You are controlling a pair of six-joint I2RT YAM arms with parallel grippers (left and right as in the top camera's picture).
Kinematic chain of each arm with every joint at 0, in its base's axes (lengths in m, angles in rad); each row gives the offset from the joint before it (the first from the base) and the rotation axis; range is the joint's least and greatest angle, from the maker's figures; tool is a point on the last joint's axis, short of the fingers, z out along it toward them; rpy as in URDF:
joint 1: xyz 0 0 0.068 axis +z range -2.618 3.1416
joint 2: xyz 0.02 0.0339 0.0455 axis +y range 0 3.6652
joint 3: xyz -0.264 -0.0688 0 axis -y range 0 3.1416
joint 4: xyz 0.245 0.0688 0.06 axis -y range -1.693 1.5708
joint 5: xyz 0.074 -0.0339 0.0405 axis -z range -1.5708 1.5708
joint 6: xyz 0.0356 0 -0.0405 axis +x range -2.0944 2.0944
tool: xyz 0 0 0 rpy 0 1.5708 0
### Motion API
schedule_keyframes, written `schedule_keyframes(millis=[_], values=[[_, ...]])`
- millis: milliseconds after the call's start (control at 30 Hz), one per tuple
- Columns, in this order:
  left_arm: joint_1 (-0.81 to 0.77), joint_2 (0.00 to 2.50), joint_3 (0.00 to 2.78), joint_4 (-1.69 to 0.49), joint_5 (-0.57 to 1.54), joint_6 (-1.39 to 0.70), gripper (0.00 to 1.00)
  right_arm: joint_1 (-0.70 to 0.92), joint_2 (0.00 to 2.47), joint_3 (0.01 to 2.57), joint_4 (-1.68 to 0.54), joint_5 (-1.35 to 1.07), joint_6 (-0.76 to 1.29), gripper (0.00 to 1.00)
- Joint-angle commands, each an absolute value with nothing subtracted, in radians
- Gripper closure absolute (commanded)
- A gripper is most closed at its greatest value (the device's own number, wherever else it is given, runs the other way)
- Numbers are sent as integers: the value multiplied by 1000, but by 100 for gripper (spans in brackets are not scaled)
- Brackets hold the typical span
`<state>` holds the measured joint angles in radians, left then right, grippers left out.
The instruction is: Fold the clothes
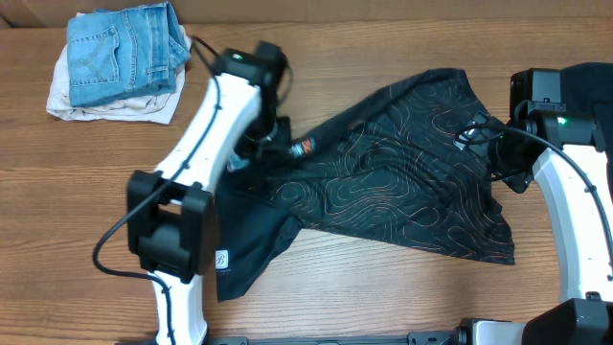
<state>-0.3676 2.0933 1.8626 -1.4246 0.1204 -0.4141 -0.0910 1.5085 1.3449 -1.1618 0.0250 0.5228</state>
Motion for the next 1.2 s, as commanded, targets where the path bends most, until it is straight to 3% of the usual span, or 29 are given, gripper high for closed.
schedule_keyframes(millis=[0,67,100,300,467,600,833,900,1000,1033,1167], values=[[-453,2108,1822,-1444,123,-429,79,-95,1510,1341,-1161,20,520,4],[-508,2108,1792,-1445,123,-426,61,-95,1510,1341,-1161,20,520,4],[-519,2108,1789,-1443,109,-426,59,-95,1510,1341,-1161,20,520,4],[-471,2107,1842,-1303,11,-474,60,-95,1510,1341,-1161,20,520,4],[-358,2120,1850,-1046,20,-467,60,-95,1510,1341,-1161,19,520,4],[-317,2194,1850,-933,52,-391,50,-95,1510,1341,-1156,-11,520,4],[-307,2315,1850,-937,46,-387,44,-95,1510,1341,-1164,-10,520,4],[-307,2322,1850,-941,51,-373,50,-95,1510,1341,-1164,-10,520,4],[-307,2322,1850,-982,53,-369,89,-95,1510,1341,-1165,-10,520,4],[-307,2322,1850,-1008,51,-365,96,-95,1510,1341,-1165,-11,520,4],[-307,2309,1866,-1093,49,-361,96,-95,1510,1341,-1164,-10,520,4]])
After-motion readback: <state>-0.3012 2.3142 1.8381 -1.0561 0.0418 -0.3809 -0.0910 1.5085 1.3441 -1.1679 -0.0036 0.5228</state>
